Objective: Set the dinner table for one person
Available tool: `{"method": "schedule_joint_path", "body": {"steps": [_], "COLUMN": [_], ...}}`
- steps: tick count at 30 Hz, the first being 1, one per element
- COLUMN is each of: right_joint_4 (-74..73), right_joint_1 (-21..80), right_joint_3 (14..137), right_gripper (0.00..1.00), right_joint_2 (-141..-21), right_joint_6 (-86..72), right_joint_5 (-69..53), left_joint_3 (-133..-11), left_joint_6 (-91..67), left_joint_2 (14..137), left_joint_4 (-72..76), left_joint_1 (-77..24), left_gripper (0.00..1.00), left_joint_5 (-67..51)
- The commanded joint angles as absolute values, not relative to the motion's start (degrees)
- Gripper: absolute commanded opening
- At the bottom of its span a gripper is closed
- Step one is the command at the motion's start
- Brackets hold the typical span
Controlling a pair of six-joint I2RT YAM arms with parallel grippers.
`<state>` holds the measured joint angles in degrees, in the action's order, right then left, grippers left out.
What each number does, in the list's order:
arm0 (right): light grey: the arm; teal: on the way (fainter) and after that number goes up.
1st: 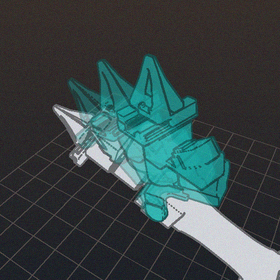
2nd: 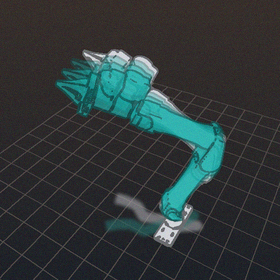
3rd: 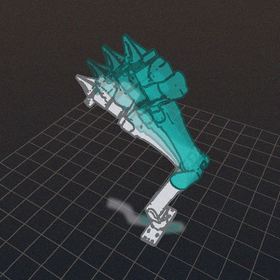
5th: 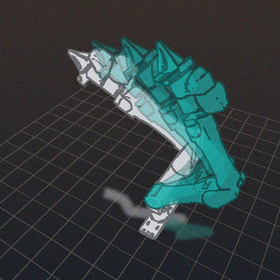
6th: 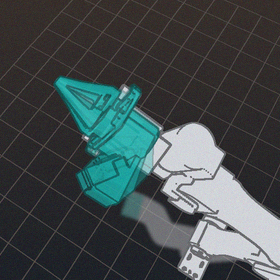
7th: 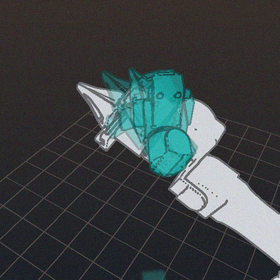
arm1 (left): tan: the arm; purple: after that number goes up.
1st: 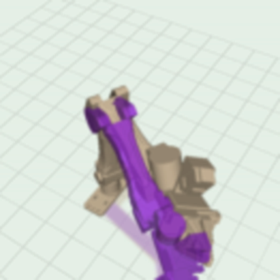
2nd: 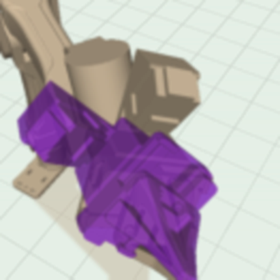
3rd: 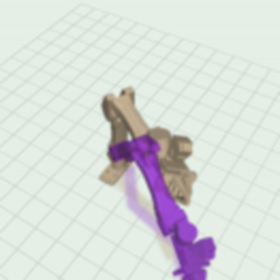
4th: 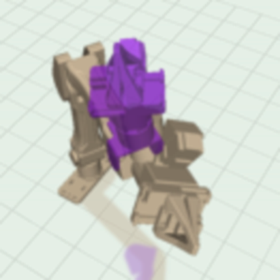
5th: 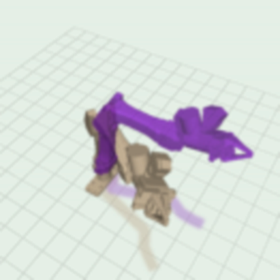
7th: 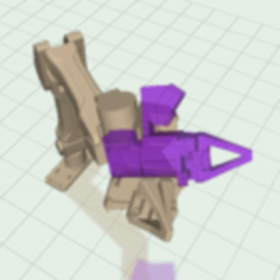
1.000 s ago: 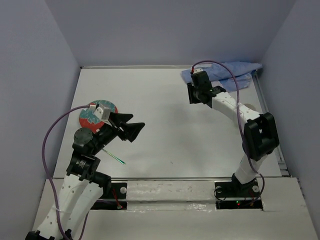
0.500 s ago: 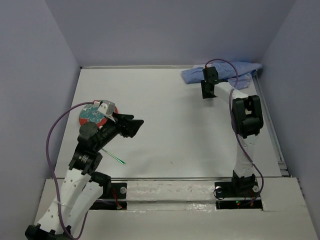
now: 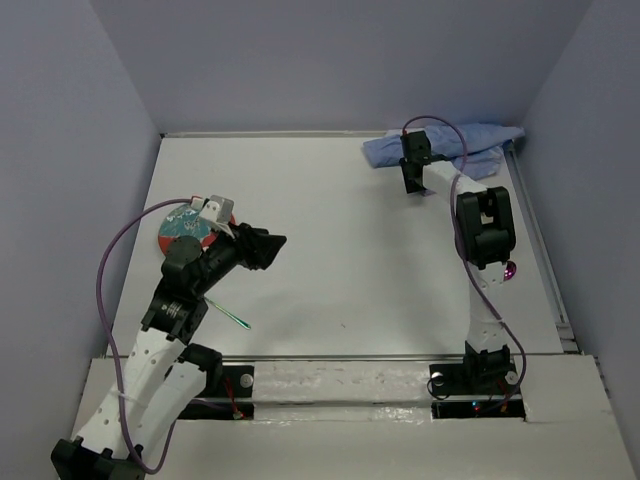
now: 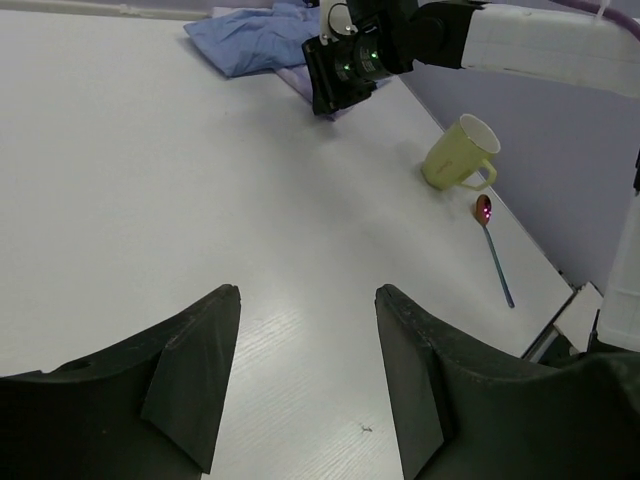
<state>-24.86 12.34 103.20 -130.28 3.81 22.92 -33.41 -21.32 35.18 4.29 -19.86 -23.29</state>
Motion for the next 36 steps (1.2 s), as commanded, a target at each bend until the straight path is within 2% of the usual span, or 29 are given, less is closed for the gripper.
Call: {"method": "schedule_joint_path", "body": {"steps": [1,5,8,14,19,26,29,36], "right_joint_4": [-23.9,-24.0,-24.0,-24.0,-20.7,-19.0,-19.1,-18.9], "right_joint_1": [12.0,12.0,12.0,16.0,27.2,36.6,38.9,40.1], "right_joint_3": [106.3,106.2,105.5,98.5,81.2,63.2,58.2,52.5], "right_gripper": [0.40,0.38,0.00,0.00,0.00,0.00,0.00,0.00], "right_joint_2": [-131.4,-131.7,-131.6,-124.1,-109.5,-96.6,-91.1,-83.6], "right_joint_6": [5.2,5.5,5.6,2.5,-5.1,-11.6,-13.7,-17.1], "right_joint_5": [24.3,25.1,25.5,24.1,22.0,23.4,23.4,21.8], "left_joint_3": [-36.2,-36.2,-36.2,-35.7,-33.5,-26.6,-26.5,-26.4], "left_joint_6": [-21.2,-21.4,-21.8,-23.7,-30.2,-40.0,-40.0,-38.9], "left_joint_2": [36.8,37.6,38.0,39.0,43.1,48.1,52.4,65.4], "left_joint_4": [4.0,3.8,3.8,3.7,4.8,16.6,17.6,23.1], "left_joint_1": [-19.2,-19.2,-19.2,-19.2,-21.4,-27.9,-31.0,-32.5], "left_gripper": [0.66,0.65,0.62,0.58,0.51,0.52,0.55,0.61], "left_joint_5": [-20.9,-20.4,-19.5,-18.9,-19.3,-6.4,2.8,13.5]}}
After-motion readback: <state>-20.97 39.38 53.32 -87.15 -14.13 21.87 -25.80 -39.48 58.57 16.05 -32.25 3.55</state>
